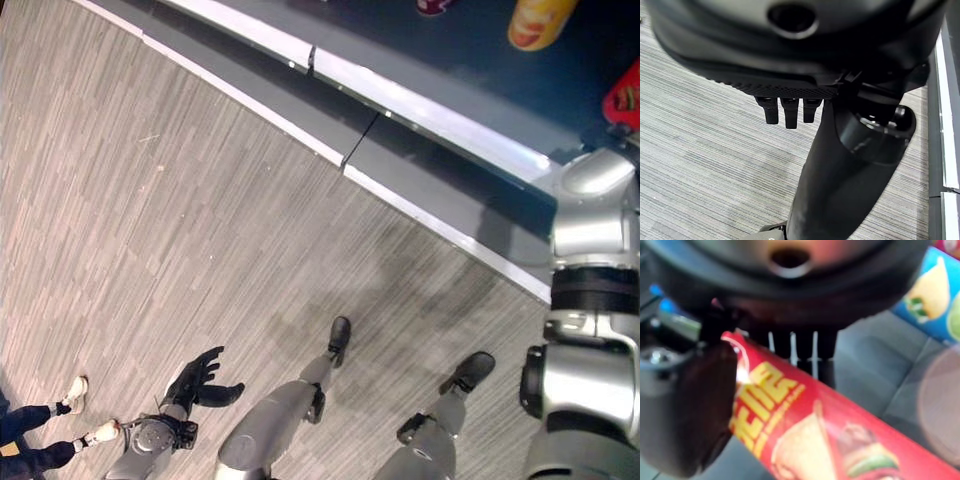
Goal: Put the goods on the table back onto the shelves and tidy them up.
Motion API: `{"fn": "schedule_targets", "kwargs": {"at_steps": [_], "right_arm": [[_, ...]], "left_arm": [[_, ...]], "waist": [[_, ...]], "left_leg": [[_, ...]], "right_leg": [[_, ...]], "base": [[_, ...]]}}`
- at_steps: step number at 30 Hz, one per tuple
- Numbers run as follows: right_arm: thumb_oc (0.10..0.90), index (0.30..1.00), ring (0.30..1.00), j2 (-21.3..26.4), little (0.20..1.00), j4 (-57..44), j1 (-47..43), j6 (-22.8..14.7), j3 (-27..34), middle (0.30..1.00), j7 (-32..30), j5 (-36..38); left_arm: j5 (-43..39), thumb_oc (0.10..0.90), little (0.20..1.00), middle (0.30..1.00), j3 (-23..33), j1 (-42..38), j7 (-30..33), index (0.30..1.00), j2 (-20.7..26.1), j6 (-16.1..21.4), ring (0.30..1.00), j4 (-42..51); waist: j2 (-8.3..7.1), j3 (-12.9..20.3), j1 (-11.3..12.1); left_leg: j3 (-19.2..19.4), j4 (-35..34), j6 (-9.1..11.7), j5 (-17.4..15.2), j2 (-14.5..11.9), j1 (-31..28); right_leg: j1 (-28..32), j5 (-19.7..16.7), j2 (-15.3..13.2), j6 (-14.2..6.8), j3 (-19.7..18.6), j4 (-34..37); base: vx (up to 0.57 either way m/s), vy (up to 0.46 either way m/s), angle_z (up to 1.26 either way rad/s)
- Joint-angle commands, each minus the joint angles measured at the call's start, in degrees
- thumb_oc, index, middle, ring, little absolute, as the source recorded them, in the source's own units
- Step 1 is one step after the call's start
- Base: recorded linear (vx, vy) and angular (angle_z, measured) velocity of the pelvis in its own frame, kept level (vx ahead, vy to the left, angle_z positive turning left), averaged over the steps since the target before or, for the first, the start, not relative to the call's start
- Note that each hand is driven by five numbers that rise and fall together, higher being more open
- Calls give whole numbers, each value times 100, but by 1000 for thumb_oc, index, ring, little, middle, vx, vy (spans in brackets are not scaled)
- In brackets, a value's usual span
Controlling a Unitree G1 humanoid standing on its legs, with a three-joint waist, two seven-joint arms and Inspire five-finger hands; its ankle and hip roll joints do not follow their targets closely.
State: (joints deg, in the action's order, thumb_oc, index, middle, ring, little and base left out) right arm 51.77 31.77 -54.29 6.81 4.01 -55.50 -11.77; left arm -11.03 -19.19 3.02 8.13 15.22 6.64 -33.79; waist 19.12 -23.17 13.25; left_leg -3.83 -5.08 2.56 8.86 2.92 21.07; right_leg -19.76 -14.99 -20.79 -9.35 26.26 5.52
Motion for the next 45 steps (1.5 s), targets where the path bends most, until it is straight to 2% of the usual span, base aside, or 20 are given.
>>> {"fn": "schedule_targets", "kwargs": {"at_steps": [1,10,20,21,22,23,24,31,35,37,39,43,45], "right_arm": [[400,300,300,976,300,-246,-541,-289,-417,300,-280,-96],[400,300,300,976,300,-180,-404,-175,-285,300,-345,-105],[409,314,314,1171,314,95,-607,-193,-501,314,-314,49],[493,439,439,1156,439,87,-607,-196,-498,439,-320,58],[649,674,674,1130,674,78,-603,-201,-488,674,-328,73],[773,860,860,1099,860,80,-592,-207,-481,860,-341,88],[800,900,900,1076,900,78,-590,-214,-473,900,-343,96],[800,900,900,965,900,106,-594,-247,-461,900,-343,186],[800,900,900,744,900,100,-532,-358,-321,900,-402,418],[800,900,900,613,900,117,-504,-447,-232,900,-412,605],[800,900,900,355,900,149,-501,-724,-99,900,-360,1085],[800,900,900,198,900,356,-468,-1042,-71,900,-109,1661],[800,900,900,180,900,403,-446,-1079,-121,900,-31,1737]], "left_arm": [[-20,800,900,900,-325,85,114,900,619,159,900,-20],[-25,800,900,900,-236,75,140,900,688,171,900,81],[-24,800,900,900,-188,39,170,900,763,187,900,97],[-30,800,900,900,-190,32,179,900,769,185,900,101],[-26,800,900,900,-195,32,183,900,770,180,900,91],[-28,800,900,900,-194,23,188,900,768,178,900,80],[-32,800,900,900,-189,11,194,900,771,177,900,78],[-36,800,900,900,-192,-15,220,900,801,178,900,83],[-35,800,900,900,-201,-32,236,900,823,168,900,101],[-47,800,900,900,-222,-63,243,900,813,165,900,83],[-76,800,900,900,-257,-93,259,900,801,162,900,52],[-119,800,900,900,-281,-95,230,900,830,128,900,40],[-124,800,900,900,-284,-93,216,900,834,122,900,29]], "waist": [[-54,264,81],[-125,291,1],[-239,323,-65],[-244,317,-73],[-251,317,-77],[-257,314,-79],[-262,317,-80],[-296,306,-109],[-302,293,-132],[-298,279,-139],[-296,265,-143],[-325,255,-149],[-336,246,-156]], "left_leg": [[-291,8,313,-265,-69,315],[-328,8,275,-273,-56,355],[-361,8,272,-274,-49,427],[-363,8,270,-279,-52,427],[-358,8,269,-282,-51,429],[-358,8,267,-281,-54,424],[-351,8,267,-282,-57,423],[-327,8,266,-293,-68,412],[-318,8,267,-295,-67,418],[-309,8,268,-295,-69,418],[-313,8,268,-296,-75,418],[-304,8,272,-297,-85,413],[-288,8,276,-298,-100,408]], "right_leg": [[187,859,-220,-488,-392,-551],[124,865,-166,-446,-603,-469],[41,843,-109,-435,-762,-399],[35,844,-104,-432,-777,-400],[30,842,-98,-432,-795,-396],[24,839,-91,-430,-813,-394],[20,836,-90,-430,-823,-390],[-9,811,-74,-428,-904,-362],[-13,799,-63,-428,-931,-346],[-13,797,-61,-428,-936,-344],[-20,790,-53,-428,-952,-340],[-10,785,-39,-427,-965,-320],[-13,787,-35,-423,-971,-317]], "base": [[0,0,0],[2,-15,0],[-2,-13,4],[0,0,0],[0,0,0],[0,0,0],[0,0,0],[0,0,0],[0,0,0],[0,0,0],[0,0,0],[0,0,0],[0,0,0]]}}
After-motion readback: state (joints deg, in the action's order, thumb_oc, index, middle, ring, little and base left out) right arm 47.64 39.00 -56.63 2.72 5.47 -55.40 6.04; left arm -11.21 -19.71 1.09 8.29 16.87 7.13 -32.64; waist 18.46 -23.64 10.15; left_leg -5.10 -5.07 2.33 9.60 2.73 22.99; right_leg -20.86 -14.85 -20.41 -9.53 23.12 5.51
